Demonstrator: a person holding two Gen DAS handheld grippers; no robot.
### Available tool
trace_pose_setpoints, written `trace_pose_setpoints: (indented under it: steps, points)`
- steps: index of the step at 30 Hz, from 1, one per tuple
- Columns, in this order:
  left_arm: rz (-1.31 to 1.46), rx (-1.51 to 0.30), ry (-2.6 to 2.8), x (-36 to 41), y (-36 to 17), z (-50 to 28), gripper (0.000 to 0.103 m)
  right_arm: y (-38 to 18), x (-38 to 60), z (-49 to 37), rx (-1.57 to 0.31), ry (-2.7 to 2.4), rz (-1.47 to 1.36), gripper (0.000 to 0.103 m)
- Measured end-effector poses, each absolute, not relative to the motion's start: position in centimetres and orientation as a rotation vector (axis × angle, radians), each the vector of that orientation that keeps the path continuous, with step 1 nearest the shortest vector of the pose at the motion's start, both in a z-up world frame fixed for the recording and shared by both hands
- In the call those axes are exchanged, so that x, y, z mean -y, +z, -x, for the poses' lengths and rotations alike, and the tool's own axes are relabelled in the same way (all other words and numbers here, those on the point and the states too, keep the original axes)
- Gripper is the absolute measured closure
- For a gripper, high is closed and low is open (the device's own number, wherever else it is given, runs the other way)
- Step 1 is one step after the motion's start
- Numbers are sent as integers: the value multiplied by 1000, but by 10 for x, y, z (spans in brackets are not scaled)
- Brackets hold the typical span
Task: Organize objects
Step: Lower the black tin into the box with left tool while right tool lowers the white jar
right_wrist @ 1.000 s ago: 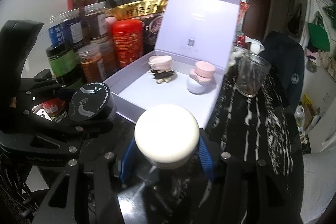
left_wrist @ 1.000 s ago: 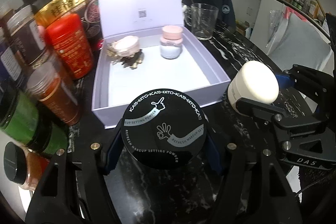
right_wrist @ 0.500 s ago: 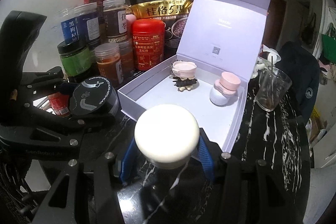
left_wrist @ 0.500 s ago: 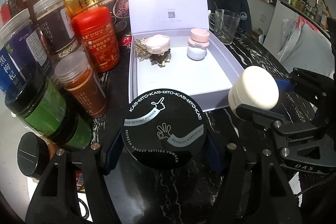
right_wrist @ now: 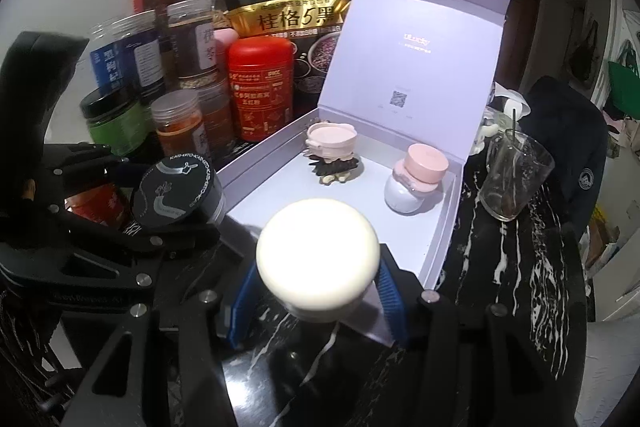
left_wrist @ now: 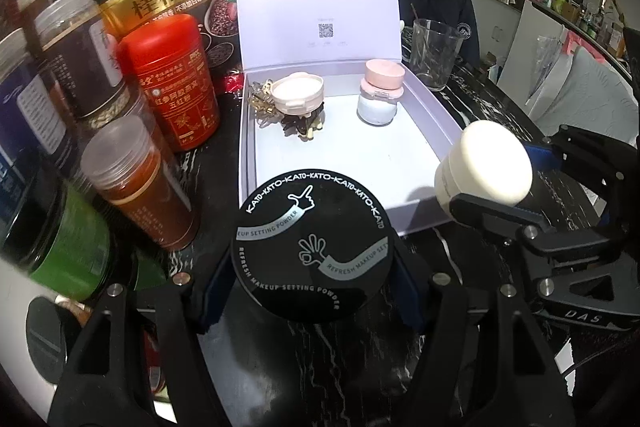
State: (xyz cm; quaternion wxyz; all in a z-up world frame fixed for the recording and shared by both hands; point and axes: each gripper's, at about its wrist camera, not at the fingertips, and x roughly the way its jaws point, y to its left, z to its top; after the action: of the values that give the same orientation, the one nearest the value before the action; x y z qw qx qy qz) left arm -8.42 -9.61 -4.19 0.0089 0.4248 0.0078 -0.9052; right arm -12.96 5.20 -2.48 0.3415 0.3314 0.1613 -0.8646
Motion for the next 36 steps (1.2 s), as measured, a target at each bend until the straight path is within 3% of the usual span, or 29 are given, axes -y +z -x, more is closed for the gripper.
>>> trace_pose_setpoints:
  steps: [36]
  points:
    - [-1393,-19,-2800,102,-56,188,36,-25,-47,228,-422,-2293,-885,47]
